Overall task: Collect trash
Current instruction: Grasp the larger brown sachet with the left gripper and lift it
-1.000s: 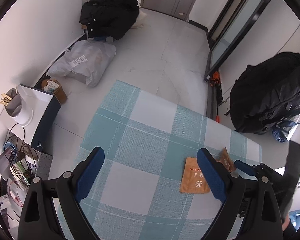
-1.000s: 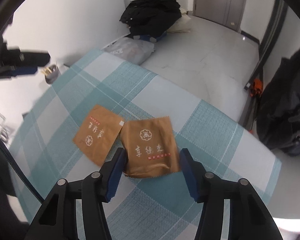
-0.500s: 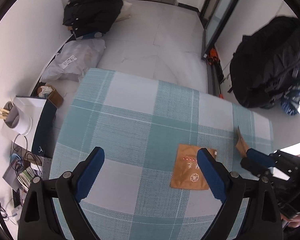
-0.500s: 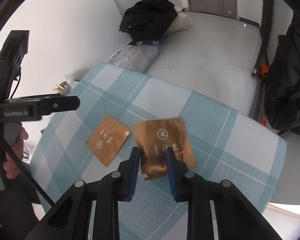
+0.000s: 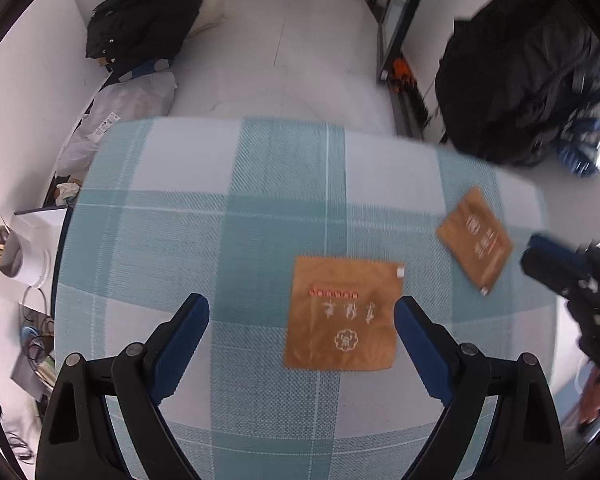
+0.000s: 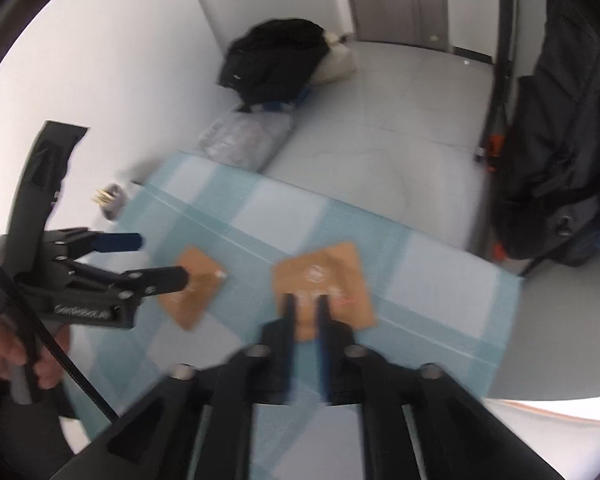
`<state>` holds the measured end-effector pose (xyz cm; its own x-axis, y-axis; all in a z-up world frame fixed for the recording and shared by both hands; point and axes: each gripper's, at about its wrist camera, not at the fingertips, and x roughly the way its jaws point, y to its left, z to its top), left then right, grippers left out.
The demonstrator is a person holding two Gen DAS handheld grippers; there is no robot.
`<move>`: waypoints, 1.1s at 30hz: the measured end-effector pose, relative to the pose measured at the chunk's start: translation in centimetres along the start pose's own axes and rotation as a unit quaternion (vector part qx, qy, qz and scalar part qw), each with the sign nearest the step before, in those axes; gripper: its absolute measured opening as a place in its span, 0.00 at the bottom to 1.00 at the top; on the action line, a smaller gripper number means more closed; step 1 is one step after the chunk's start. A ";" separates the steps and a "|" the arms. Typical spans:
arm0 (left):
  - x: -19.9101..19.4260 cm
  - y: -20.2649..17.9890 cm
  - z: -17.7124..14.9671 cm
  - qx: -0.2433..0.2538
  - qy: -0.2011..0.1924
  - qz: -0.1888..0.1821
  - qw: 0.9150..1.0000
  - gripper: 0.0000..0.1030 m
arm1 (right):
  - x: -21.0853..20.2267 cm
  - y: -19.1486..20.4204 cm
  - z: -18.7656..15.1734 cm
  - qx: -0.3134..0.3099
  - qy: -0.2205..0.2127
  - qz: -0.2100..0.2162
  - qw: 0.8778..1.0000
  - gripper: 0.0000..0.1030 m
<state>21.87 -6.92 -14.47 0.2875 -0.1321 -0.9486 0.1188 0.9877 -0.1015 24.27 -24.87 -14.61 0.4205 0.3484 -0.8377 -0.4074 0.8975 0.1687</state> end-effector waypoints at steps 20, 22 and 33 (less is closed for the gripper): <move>-0.5 -0.7 -0.4 0.048 -0.014 0.014 0.999 0.48 | 0.6 -2.9 -0.2 0.031 0.014 -0.034 0.999 0.54; -0.6 -0.3 -0.4 0.039 -0.016 0.013 0.999 0.36 | 0.7 -2.8 -0.1 0.029 0.016 -0.036 0.999 0.54; -0.9 3.7 -0.6 -0.048 -0.007 -0.074 0.996 0.32 | 1.4 -1.2 0.4 0.000 0.020 -0.040 0.999 0.54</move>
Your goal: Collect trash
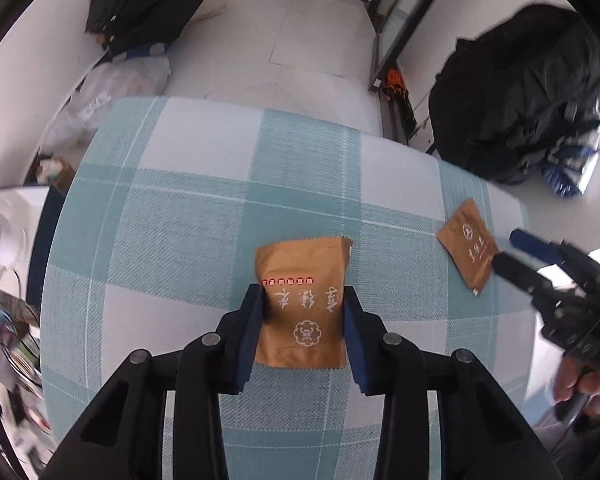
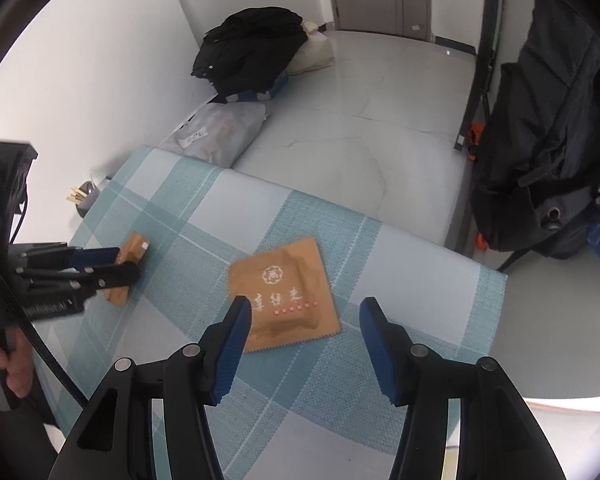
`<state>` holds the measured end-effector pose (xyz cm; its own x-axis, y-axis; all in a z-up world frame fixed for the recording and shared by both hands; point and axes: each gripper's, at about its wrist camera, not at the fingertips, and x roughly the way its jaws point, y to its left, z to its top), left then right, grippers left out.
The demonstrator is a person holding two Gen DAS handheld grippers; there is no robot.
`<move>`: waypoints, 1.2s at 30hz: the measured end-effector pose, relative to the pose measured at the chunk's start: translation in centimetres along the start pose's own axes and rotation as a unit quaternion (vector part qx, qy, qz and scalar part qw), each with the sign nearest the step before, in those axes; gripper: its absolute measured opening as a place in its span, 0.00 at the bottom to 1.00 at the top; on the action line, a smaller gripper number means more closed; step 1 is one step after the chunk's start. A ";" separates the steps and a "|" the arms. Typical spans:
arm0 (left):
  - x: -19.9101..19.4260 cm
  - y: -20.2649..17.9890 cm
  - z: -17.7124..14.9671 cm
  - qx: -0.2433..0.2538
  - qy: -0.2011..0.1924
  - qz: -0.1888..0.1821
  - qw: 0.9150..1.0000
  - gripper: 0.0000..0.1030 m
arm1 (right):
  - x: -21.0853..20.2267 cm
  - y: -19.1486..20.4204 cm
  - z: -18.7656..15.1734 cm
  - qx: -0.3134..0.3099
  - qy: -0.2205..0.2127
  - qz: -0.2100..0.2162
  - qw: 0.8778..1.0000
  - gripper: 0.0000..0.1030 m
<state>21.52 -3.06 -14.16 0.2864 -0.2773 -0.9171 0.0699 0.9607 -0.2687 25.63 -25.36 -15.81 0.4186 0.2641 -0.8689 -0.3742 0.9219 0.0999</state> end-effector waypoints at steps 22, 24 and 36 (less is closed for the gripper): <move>-3.4 3.3 -0.2 -0.028 -0.030 -0.054 0.998 0.32 | 2.1 3.1 0.3 -0.045 0.029 -0.077 0.996 0.58; -3.9 3.4 -0.2 -0.029 -0.036 -0.058 0.997 0.32 | 1.9 3.2 0.2 -0.042 0.028 -0.079 0.996 0.51; -5.8 4.2 -0.7 -0.049 -0.058 -0.081 0.994 0.32 | 1.0 7.1 -1.5 -0.071 0.013 -0.077 0.994 0.00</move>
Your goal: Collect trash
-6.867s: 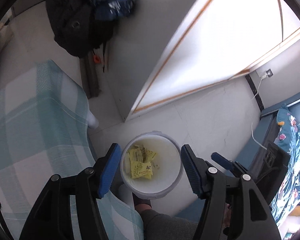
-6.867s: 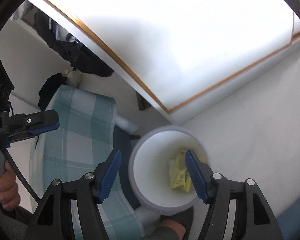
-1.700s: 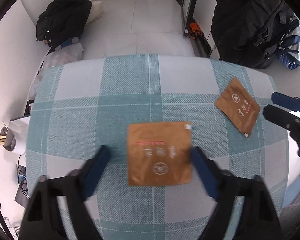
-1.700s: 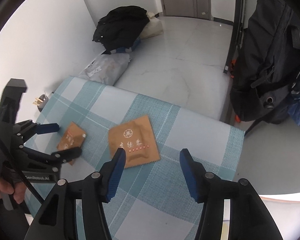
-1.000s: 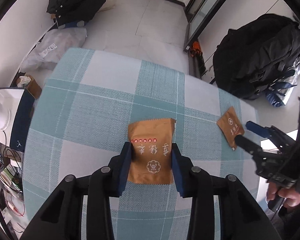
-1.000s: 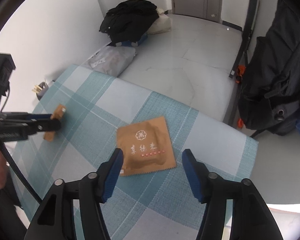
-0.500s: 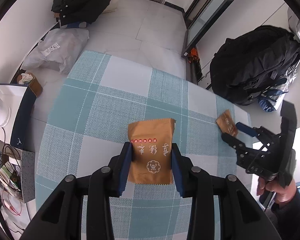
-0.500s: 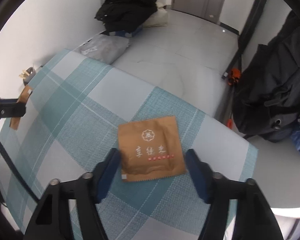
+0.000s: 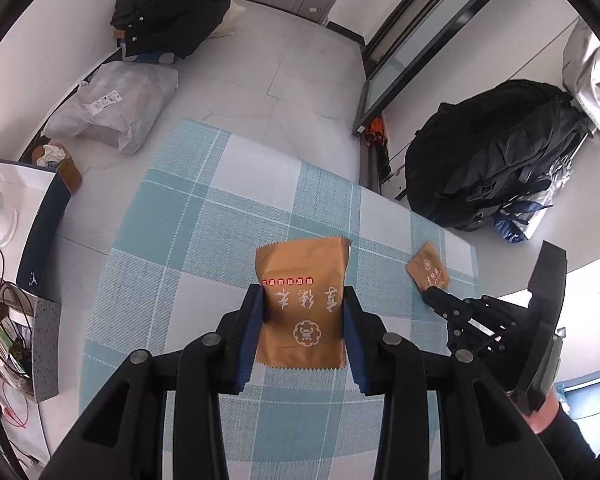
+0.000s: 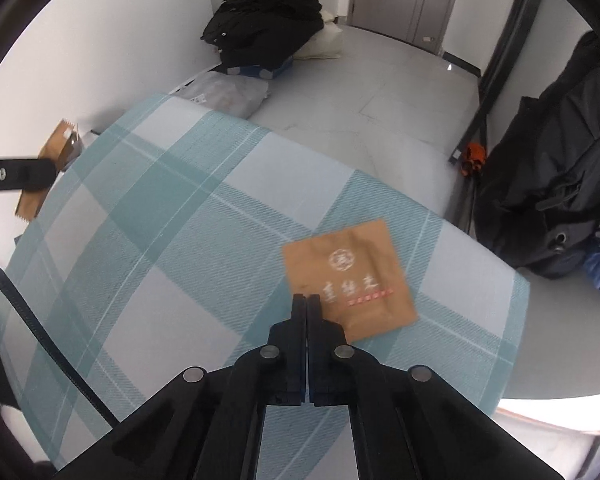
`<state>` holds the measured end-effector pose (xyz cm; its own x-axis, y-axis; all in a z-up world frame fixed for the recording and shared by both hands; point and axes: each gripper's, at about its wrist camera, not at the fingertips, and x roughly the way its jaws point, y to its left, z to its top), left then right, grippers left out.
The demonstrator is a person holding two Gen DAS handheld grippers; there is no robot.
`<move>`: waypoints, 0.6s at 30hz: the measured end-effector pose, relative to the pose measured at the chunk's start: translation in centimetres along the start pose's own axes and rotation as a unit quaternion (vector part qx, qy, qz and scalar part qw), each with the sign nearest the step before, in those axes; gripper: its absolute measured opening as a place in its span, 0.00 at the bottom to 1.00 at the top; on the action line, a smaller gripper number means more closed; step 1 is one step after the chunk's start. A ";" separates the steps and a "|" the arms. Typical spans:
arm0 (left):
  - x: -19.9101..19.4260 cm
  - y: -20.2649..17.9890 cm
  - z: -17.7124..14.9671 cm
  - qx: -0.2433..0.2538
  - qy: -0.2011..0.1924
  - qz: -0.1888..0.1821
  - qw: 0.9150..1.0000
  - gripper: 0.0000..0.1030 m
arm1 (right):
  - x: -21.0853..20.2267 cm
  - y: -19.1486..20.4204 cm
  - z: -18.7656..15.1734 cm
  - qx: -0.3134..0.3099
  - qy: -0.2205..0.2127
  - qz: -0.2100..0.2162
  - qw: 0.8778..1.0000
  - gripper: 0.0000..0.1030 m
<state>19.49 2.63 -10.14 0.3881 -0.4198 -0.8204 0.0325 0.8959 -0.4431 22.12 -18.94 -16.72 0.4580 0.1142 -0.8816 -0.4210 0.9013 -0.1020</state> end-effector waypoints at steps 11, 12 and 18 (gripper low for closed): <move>-1.5 0.9 -0.5 -0.010 -0.013 -0.014 1.000 0.32 | -0.4 -2.3 0.5 0.009 -0.010 -0.023 1.000 0.79; -1.5 1.0 -0.5 -0.011 -0.012 -0.015 1.000 0.32 | 0.3 -2.6 0.6 0.004 0.007 -0.026 1.000 0.79; -1.5 1.7 -0.1 -0.021 -0.013 -0.016 1.000 0.32 | 2.1 -3.8 1.1 -0.013 0.049 0.019 0.999 0.81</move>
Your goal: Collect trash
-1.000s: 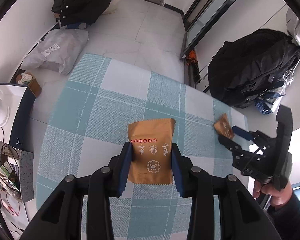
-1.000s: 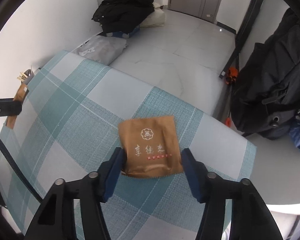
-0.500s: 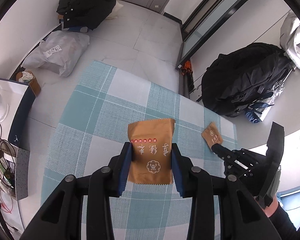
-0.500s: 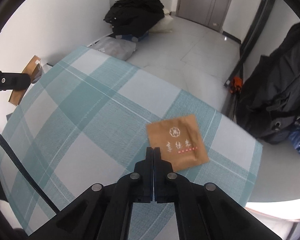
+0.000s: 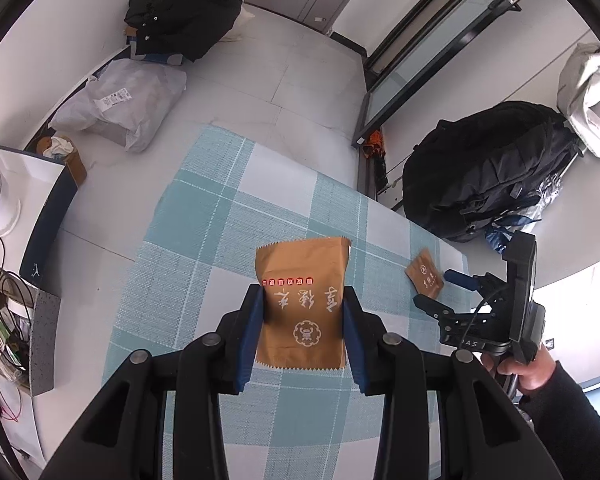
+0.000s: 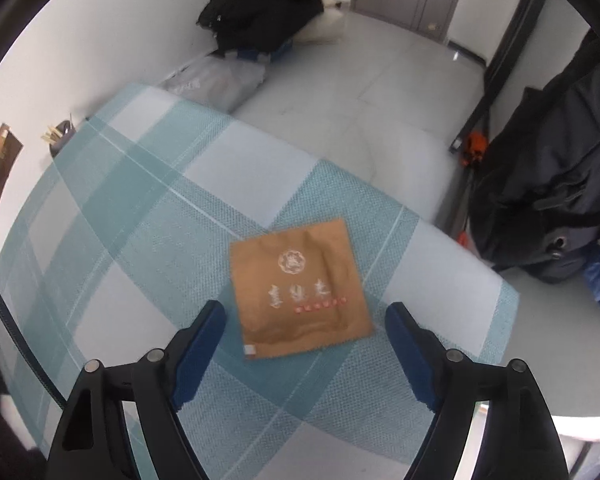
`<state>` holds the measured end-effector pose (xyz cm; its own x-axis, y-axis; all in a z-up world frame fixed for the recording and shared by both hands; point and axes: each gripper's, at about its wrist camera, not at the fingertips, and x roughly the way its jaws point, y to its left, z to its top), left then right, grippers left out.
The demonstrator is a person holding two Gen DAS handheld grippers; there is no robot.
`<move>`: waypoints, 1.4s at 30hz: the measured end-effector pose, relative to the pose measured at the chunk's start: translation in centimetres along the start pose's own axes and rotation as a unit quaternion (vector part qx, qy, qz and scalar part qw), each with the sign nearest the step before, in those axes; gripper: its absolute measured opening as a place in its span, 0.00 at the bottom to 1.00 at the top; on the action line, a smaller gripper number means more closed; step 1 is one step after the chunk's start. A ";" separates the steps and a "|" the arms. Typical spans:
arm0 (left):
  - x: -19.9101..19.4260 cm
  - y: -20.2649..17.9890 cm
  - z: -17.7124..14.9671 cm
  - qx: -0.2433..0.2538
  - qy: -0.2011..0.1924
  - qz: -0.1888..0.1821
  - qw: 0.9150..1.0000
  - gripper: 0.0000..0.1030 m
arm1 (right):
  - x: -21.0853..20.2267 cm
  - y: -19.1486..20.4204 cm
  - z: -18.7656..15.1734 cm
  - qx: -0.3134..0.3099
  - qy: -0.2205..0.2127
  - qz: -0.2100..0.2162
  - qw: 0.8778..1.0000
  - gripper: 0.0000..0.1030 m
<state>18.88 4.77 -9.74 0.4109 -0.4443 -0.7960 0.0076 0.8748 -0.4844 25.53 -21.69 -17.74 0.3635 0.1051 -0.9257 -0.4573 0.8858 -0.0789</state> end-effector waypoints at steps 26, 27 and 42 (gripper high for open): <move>-0.3 0.3 -0.1 -0.009 -0.001 -0.005 1.000 0.32 | -1.7 3.7 -0.3 -0.048 -0.025 -0.011 0.998 0.00; -0.3 0.4 -0.1 -0.011 -0.002 -0.007 1.000 0.32 | -2.0 3.8 -0.2 -0.047 -0.030 -0.012 0.998 0.00; -0.4 0.8 0.2 -0.019 -0.002 -0.007 1.000 0.32 | 0.0 0.8 1.3 -0.023 -0.017 -0.043 0.999 0.73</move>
<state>18.93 5.64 -9.72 0.4153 -0.4563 -0.7869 -0.0210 0.8600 -0.5098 26.22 -20.39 -17.37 0.4309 0.0449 -0.9013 -0.4589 0.8709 -0.1760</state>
